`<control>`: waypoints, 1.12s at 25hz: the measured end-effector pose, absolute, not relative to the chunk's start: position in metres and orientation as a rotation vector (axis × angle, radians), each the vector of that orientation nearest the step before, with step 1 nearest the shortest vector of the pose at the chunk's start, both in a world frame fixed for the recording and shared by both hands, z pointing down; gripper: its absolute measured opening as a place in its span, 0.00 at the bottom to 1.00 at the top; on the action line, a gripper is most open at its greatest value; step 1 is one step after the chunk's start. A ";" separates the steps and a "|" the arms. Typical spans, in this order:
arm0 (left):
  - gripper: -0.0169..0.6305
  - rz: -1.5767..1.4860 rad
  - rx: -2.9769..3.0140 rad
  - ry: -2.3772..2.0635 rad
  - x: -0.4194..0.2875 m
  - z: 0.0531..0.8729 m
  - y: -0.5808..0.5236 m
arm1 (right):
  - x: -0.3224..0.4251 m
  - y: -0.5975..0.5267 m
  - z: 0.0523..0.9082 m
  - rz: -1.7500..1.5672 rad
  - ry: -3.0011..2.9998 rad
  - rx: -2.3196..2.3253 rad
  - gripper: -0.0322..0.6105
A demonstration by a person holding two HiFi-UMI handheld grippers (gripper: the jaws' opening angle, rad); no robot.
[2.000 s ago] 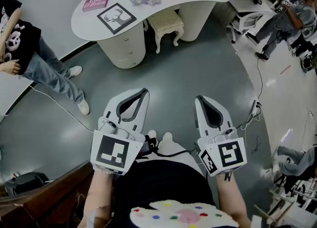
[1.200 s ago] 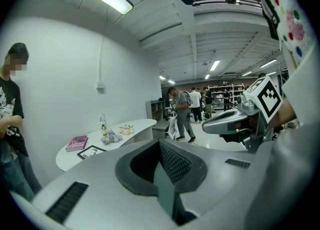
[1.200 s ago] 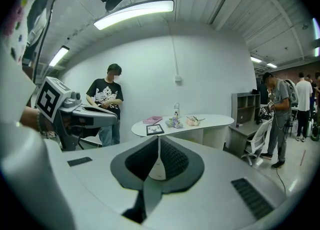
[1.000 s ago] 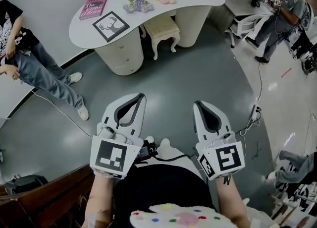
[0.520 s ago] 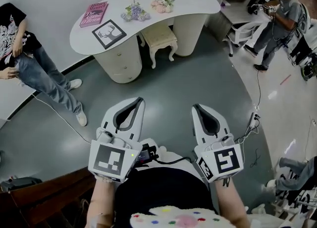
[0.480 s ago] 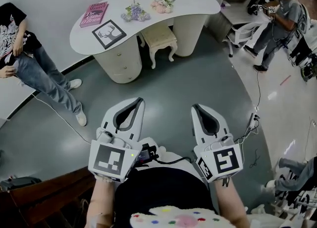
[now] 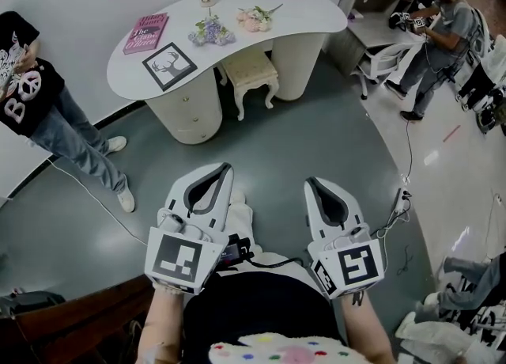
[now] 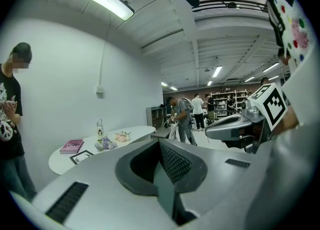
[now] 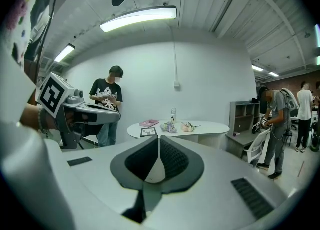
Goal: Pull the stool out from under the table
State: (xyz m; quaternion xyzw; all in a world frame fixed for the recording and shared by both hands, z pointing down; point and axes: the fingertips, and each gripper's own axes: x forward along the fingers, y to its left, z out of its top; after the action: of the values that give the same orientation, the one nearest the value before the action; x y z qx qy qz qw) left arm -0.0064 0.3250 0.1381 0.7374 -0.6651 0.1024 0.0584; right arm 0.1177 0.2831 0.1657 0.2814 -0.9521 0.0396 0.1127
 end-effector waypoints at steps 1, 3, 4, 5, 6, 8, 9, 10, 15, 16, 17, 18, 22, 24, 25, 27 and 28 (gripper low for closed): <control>0.05 0.310 2.242 -2.010 -0.009 0.138 0.320 | 0.115 0.279 0.166 0.116 -2.791 0.831 0.11; 0.05 0.303 2.254 -2.000 -0.016 0.136 0.309 | 0.108 0.270 0.165 0.113 -2.785 0.841 0.11; 0.05 0.300 2.261 -1.994 -0.019 0.135 0.303 | 0.105 0.265 0.164 0.111 -2.782 0.846 0.11; 0.05 0.298 2.267 -1.987 -0.021 0.135 0.297 | 0.102 0.260 0.163 0.109 -2.780 0.854 0.11; 0.05 0.296 2.273 -1.979 -0.023 0.136 0.291 | 0.100 0.255 0.163 0.108 -2.777 0.862 0.11; 0.05 0.293 2.284 -1.961 -0.026 0.138 0.279 | 0.097 0.244 0.164 0.108 -2.769 0.881 0.11; 0.05 0.293 2.291 -1.953 -0.028 0.140 0.273 | 0.095 0.239 0.165 0.109 -2.763 0.889 0.11; 0.05 0.292 2.300 -1.944 -0.031 0.141 0.266 | 0.093 0.233 0.166 0.110 -2.757 0.896 0.11; 0.05 0.293 2.342 -1.900 -0.046 0.143 0.230 | 0.076 0.202 0.168 0.109 -2.737 0.925 0.11; 0.05 0.296 2.350 -1.894 -0.049 0.142 0.223 | 0.072 0.196 0.167 0.111 -2.735 0.930 0.11; 0.05 0.298 2.357 -1.887 -0.053 0.142 0.216 | 0.068 0.190 0.166 0.113 -2.732 0.937 0.11; 0.05 0.298 2.363 -1.880 -0.057 0.142 0.209 | 0.063 0.184 0.166 0.115 -2.730 0.943 0.11; 0.05 0.293 2.378 -1.853 -0.076 0.139 0.184 | 0.042 0.159 0.165 0.123 -2.717 0.958 0.11; 0.05 0.293 2.381 -1.841 -0.087 0.139 0.171 | 0.030 0.148 0.164 0.128 -2.712 0.962 0.11; 0.05 0.292 2.381 -1.836 -0.092 0.139 0.165 | 0.025 0.142 0.164 0.130 -2.710 0.963 0.11; 0.05 0.287 2.381 -1.827 -0.102 0.140 0.152 | 0.015 0.130 0.164 0.131 -2.705 0.964 0.11; 0.05 0.285 2.382 -1.824 -0.107 0.141 0.146 | 0.010 0.124 0.165 0.132 -2.702 0.965 0.11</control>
State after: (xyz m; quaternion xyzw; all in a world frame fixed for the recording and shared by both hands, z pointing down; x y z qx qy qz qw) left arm -0.1068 0.1461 0.1406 0.7888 -0.6039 0.0945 0.0641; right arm 0.0097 0.1240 0.1646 0.3329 -0.9323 0.0455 0.1341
